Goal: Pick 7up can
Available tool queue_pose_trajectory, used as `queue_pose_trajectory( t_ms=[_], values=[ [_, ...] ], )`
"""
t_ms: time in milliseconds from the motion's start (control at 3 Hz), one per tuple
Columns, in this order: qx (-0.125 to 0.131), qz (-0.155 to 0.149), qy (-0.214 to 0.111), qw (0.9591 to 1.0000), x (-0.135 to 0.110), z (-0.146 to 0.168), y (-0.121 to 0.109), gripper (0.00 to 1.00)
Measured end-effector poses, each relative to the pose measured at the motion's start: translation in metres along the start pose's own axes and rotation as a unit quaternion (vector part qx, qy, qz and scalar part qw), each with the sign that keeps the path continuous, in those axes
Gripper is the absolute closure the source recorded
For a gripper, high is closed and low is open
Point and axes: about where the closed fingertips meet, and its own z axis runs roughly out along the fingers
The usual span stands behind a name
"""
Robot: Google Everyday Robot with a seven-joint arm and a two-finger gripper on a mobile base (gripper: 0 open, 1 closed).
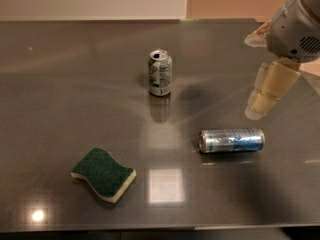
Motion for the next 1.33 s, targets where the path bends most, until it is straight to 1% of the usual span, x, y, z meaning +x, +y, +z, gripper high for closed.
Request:
queue_pose_trajectory(
  t_ms=[333, 667, 1000, 1333],
  values=[
    [-0.006, 0.010, -0.032, 0.9994, -0.018, 0.019, -0.019, 0.00],
    [-0.009, 0.018, -0.055, 0.9983, -0.033, 0.033, -0.035, 0.00],
    [-0.008, 0.030, -0.072, 0.9969, -0.054, 0.062, -0.058, 0.00],
    [-0.006, 0.041, -0.081, 0.9958, -0.074, 0.092, -0.079, 0.00]
  ],
)
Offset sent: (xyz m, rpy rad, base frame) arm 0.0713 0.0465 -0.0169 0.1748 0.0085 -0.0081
